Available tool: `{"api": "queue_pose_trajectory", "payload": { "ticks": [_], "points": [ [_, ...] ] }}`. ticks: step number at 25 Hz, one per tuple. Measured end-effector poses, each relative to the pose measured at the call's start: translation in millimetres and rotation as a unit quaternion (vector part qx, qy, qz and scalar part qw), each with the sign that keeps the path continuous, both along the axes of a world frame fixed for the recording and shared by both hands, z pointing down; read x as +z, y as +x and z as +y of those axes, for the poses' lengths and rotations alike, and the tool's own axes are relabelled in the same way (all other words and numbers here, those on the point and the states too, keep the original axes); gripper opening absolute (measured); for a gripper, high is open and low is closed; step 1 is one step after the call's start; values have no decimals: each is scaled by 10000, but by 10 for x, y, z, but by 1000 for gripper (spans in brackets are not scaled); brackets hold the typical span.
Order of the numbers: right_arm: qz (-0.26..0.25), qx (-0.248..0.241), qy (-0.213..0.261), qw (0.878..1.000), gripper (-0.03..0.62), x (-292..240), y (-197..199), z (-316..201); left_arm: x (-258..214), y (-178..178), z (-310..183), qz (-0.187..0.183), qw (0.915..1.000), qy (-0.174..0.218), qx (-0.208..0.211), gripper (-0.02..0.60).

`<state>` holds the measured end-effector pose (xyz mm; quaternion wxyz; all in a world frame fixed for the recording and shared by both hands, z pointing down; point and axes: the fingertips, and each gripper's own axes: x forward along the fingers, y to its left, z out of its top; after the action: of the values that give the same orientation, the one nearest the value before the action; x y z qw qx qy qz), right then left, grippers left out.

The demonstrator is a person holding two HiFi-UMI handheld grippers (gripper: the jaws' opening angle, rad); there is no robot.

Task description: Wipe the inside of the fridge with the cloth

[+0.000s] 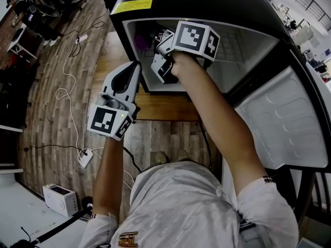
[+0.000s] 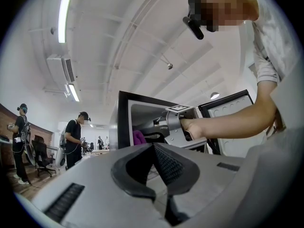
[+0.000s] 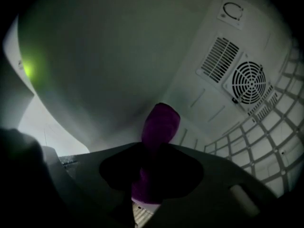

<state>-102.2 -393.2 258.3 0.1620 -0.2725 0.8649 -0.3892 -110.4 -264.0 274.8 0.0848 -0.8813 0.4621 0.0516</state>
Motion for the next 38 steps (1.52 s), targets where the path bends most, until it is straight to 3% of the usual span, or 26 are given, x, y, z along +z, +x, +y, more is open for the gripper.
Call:
{"api": "queue_pose_trajectory", "payload": {
  "ticks": [12, 20, 29, 38],
  "points": [
    [1434, 18, -351, 9890, 112, 554, 1, -125, 64, -5, -66, 44, 10000, -65, 8, 0],
    [2027, -47, -383, 9785, 112, 665, -12, -73, 73, 18, -48, 104, 9999, -56, 41, 0],
    [2123, -82, -542, 9757, 112, 764, -14, 4, 60, 21, 11, 148, 9999, -42, 55, 0],
    [1524, 108, -437, 9873, 112, 632, 113, 129, 63, 31, 80, 109, 9999, -53, 88, 0]
  ]
}}
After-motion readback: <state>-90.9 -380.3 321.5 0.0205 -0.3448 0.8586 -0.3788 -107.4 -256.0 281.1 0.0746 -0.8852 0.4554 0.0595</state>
